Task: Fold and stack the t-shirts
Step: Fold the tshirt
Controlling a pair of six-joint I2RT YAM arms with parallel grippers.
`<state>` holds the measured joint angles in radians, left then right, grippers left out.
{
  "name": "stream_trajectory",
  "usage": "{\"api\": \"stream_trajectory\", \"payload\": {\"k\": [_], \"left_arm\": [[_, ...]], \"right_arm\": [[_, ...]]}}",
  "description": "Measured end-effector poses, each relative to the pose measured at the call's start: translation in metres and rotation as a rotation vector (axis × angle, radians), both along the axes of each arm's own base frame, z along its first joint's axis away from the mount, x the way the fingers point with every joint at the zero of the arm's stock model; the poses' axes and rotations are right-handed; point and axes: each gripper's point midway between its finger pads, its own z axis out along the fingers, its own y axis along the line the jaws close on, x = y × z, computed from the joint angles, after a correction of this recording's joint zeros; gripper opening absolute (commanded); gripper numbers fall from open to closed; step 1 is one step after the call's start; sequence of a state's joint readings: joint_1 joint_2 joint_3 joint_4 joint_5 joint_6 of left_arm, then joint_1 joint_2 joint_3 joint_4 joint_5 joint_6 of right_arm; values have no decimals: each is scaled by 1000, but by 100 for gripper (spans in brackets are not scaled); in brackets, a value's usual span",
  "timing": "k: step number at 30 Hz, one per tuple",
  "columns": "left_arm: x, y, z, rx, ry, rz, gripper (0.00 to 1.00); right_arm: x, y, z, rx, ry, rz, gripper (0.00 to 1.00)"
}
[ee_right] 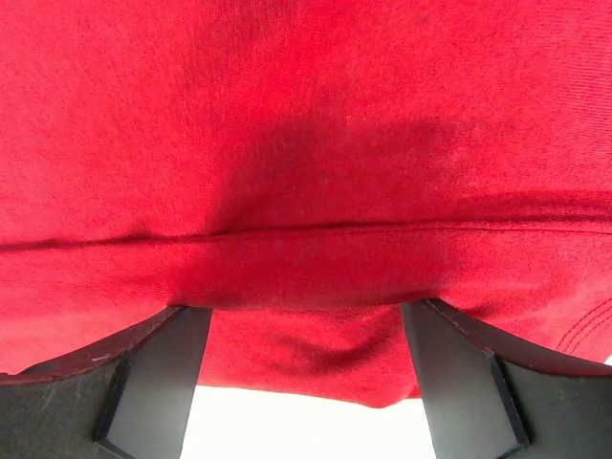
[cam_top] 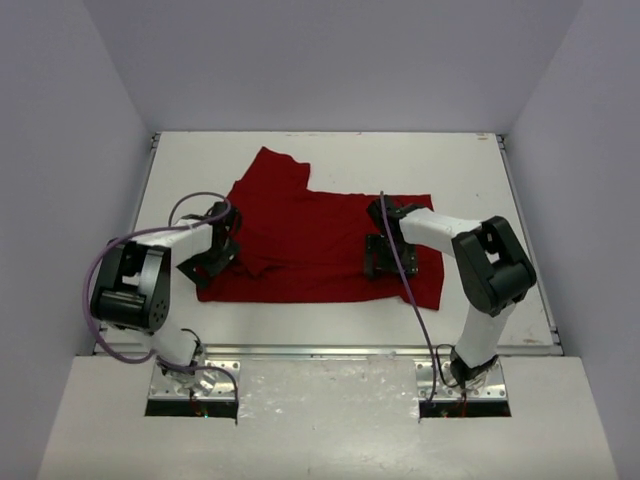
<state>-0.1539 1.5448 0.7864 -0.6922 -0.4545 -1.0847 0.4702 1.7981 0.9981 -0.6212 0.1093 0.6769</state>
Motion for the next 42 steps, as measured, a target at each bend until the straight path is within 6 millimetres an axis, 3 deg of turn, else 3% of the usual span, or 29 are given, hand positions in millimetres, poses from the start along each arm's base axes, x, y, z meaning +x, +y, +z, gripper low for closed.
{"api": "stream_trajectory", "payload": {"k": [5, 8, 16, 20, 23, 26, 30, 32, 33, 35, 39, 41, 42], "left_arm": [[64, 4, 1, 5, -54, -2, 100], [81, 4, 2, 9, -83, -18, 100], [91, 3, 3, 12, -87, -38, 100], [83, 4, 5, 10, -93, -37, 100], [71, 8, 18, 21, -105, -35, 100], [68, 12, 50, 39, -185, -28, 100], [72, 14, 102, 56, -347, -28, 100], [70, 12, 116, 46, -397, -37, 100], [68, 8, 118, 28, -414, -50, 100], [56, 0, 111, -4, -412, -78, 100], [14, -32, 72, -72, -321, -201, 100], [-1, -42, 59, -78, -277, -248, 100], [-6, -43, 55, -73, -263, -260, 95]], "right_arm": [[15, 3, 1, -10, 40, 57, 87], [27, 2, 2, -24, 34, 108, 88], [74, -15, 3, -7, 8, 184, 93], [103, -18, 8, -16, -23, 242, 93], [110, -15, 19, -16, -54, 271, 99], [97, 5, 50, -8, -123, 324, 99], [82, 68, 108, 40, -314, 429, 99], [75, 94, 121, 81, -373, 442, 99], [74, 96, 121, 84, -393, 425, 99], [69, 81, 106, 74, -385, 357, 99], [42, 0, 53, 63, -272, 135, 94], [29, -30, 39, 53, -234, 53, 94], [20, -45, 33, 47, -217, 14, 94]]}}
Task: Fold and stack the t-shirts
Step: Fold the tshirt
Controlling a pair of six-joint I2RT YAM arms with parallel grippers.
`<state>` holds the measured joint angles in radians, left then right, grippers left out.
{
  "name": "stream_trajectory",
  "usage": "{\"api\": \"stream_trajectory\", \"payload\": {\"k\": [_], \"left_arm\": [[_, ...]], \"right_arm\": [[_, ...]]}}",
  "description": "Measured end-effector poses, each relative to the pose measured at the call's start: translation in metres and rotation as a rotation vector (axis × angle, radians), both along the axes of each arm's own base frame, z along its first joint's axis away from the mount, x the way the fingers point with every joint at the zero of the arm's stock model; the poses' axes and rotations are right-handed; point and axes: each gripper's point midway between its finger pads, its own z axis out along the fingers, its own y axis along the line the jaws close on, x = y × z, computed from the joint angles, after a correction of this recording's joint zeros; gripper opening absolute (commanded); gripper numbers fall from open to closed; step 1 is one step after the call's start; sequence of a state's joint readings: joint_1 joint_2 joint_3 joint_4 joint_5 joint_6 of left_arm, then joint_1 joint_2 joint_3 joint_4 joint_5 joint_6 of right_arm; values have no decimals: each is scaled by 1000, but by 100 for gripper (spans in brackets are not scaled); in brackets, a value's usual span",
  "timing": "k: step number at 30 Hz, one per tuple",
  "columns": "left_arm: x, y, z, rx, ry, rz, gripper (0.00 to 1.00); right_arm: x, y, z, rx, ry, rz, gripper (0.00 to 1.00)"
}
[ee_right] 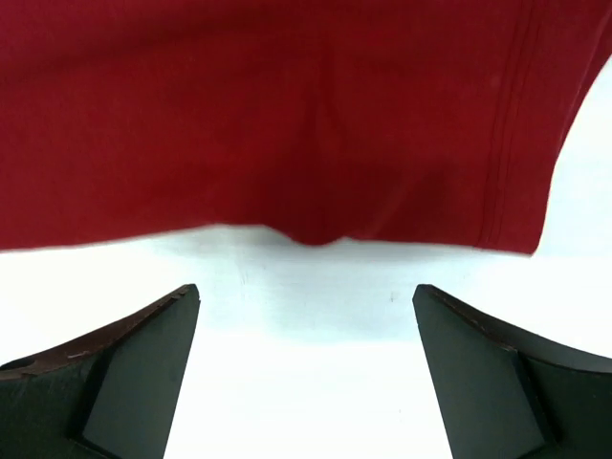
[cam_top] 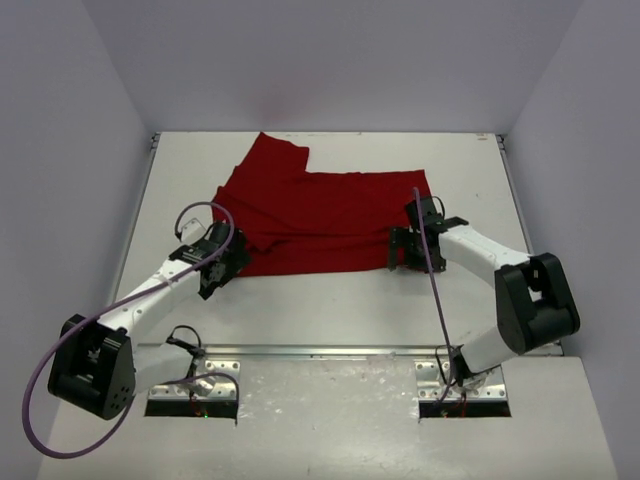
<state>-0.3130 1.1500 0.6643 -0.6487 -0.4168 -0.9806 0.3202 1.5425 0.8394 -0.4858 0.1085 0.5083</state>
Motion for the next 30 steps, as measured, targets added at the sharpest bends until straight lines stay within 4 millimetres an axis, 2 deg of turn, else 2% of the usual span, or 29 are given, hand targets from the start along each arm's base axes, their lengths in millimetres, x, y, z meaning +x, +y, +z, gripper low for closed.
{"api": "stream_trajectory", "payload": {"k": [2, 3, 6, 9, 13, 15, 17, 21, 24, 25, 26, 30], "left_arm": [[-5, 5, -5, 20, 6, 16, 91], [-6, 9, -7, 38, 3, 26, 77], [-5, 22, -10, 103, -4, 59, 61], [1, 32, -16, 181, 23, 85, 57], [11, 36, -26, 236, 63, 96, 54], [12, 39, -29, 252, 71, 106, 49], [13, 43, -30, 267, 74, 115, 39], [23, 51, -30, 285, 75, 140, 32], [32, 53, -30, 284, 61, 145, 32], [34, 53, -30, 282, 57, 145, 38], [35, 52, -31, 280, 57, 141, 56], [37, 49, -33, 262, 52, 120, 60]], "right_arm": [[-7, -1, 0, 13, -10, 2, 93], [-7, 1, 3, 22, -27, 13, 91], [0, 5, 11, 42, -79, 26, 84], [6, -5, 11, 37, -92, -9, 84], [9, -17, 12, 32, -99, -49, 84], [9, -19, 15, 33, -109, -54, 83], [9, -18, 19, 40, -125, -51, 83], [9, -17, 30, 52, -163, -42, 83], [9, -18, 35, 53, -182, -36, 84], [7, -18, 35, 52, -181, -34, 84], [6, -19, 36, 51, -180, -33, 84], [4, -18, 35, 53, -173, -26, 85]]}}
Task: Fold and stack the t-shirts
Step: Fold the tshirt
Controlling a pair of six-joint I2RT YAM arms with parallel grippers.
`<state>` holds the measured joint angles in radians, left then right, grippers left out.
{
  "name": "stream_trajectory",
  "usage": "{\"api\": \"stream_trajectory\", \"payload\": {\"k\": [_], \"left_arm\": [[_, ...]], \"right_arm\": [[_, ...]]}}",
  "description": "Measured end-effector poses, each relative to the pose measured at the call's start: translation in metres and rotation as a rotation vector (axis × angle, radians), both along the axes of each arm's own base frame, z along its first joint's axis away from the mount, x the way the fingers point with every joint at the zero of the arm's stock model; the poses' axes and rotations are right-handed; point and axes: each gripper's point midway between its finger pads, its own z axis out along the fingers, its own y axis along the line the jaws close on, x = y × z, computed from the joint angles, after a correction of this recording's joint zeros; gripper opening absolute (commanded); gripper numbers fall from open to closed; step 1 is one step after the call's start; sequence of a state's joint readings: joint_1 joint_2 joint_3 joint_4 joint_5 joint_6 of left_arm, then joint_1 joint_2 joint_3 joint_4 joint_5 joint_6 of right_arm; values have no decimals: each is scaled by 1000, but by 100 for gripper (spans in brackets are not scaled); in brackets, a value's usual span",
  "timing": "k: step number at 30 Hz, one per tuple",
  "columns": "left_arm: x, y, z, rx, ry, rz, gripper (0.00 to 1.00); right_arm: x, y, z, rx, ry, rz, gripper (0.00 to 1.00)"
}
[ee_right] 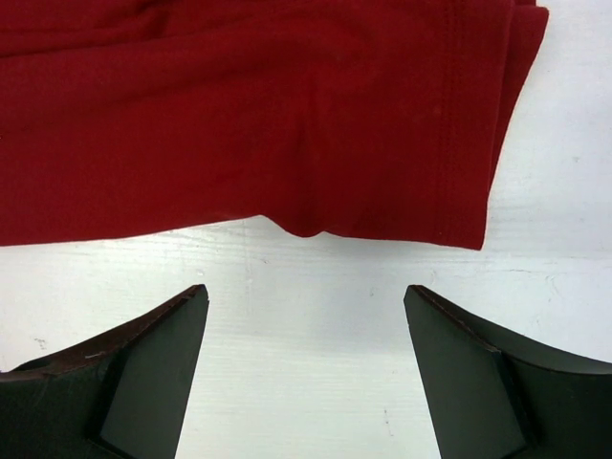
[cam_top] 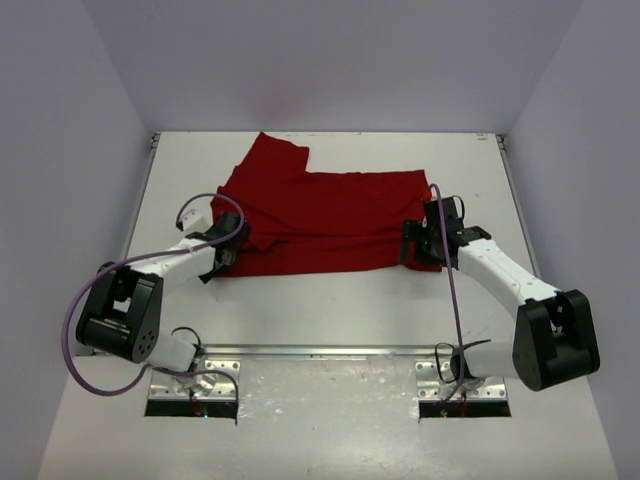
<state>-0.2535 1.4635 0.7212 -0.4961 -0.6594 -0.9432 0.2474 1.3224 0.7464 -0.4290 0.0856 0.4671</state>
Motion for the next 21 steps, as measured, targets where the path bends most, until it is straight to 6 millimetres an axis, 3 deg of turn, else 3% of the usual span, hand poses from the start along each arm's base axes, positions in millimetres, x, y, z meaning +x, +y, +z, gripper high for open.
{"api": "stream_trajectory", "payload": {"k": [5, 7, 11, 15, 21], "left_arm": [[-3, -4, 9, -37, -58, -34, 59], [1, -6, 10, -45, -71, -43, 53], [-2, -7, -6, -42, -15, -52, 44], [-4, -8, -11, -43, 9, -55, 43], [-3, -9, -12, -46, 10, -59, 0]], "right_arm": [[-1, 3, 0, 15, 5, 10, 84], [-1, 4, 0, 20, 7, 12, 84], [-2, 5, 0, 25, 8, 17, 84], [-2, 6, 0, 26, 9, 21, 84], [-3, 5, -4, 22, 23, 20, 85]]}}
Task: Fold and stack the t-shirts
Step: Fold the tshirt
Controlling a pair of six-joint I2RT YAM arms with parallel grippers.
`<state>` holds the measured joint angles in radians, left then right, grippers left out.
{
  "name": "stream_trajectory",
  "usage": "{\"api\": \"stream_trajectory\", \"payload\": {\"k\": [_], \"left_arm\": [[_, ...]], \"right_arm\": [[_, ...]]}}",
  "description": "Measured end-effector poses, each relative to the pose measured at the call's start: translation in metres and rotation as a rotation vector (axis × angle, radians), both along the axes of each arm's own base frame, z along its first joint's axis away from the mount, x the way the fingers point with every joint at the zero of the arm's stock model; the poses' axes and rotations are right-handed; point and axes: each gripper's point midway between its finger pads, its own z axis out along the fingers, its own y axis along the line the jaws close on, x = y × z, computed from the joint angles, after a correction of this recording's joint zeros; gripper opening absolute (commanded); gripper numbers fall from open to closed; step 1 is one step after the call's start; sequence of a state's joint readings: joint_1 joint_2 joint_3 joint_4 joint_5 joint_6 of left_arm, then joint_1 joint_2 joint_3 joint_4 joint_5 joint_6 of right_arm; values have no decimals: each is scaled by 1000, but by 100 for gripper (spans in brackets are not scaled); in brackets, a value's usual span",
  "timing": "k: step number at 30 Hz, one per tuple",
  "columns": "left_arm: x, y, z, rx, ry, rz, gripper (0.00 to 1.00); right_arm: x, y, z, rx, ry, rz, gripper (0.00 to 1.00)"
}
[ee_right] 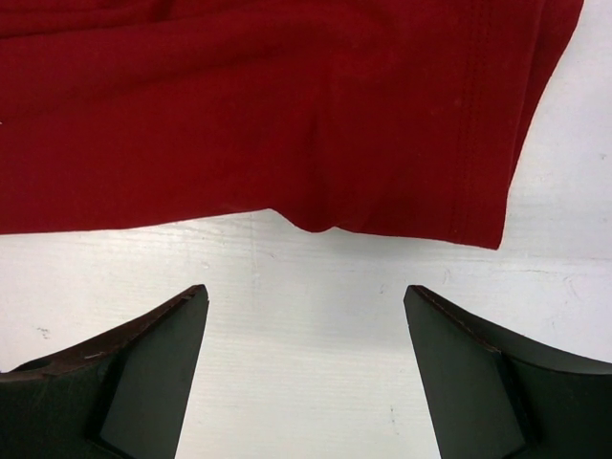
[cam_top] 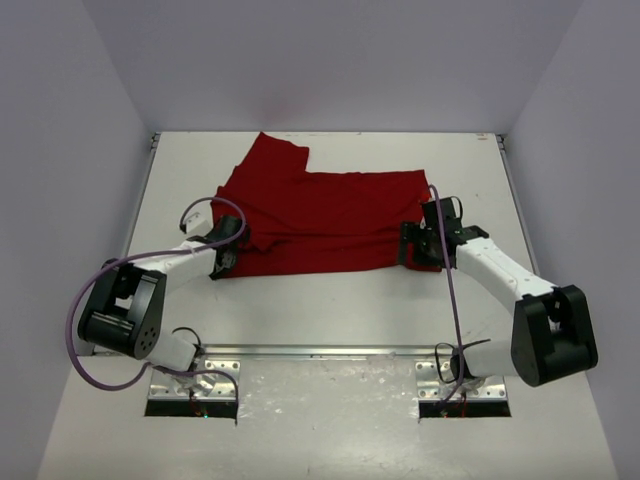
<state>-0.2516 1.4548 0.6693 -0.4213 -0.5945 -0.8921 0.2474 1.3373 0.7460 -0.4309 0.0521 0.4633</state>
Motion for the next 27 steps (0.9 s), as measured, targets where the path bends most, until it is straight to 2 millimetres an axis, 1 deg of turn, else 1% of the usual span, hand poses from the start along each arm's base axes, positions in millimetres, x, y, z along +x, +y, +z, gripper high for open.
{"api": "stream_trajectory", "payload": {"k": [3, 7, 10, 14, 16, 19, 20, 22, 24, 27], "left_arm": [[0, 3, -1, 4, 7, 9, 0], [3, 10, 3, 8, -4, 39, 0], [5, 18, 6, 16, -10, 67, 0], [7, 24, 9, 28, -13, 87, 0], [8, 25, 8, 30, -10, 86, 0], [9, 25, 8, 34, -5, 81, 0], [9, 25, 8, 38, -3, 82, 0], [10, 27, 7, 48, 0, 82, 0], [10, 29, 7, 58, 9, 87, 0], [11, 33, 6, 86, 20, 100, 0]], "right_arm": [[-2, -4, -10, -23, 34, -10, 88], [-14, -16, -33, -92, 131, -50, 88], [-17, -22, -40, -118, 158, -64, 87], [-15, -28, -46, -141, 183, -67, 87], [-12, -29, -48, -147, 187, -59, 87], [-5, -28, -44, -150, 163, -38, 87], [-2, -28, -42, -151, 155, -27, 83], [6, -26, -38, -153, 144, -11, 82], [20, -23, -34, -151, 123, 2, 83], [25, -21, -32, -149, 110, 17, 83]]}}
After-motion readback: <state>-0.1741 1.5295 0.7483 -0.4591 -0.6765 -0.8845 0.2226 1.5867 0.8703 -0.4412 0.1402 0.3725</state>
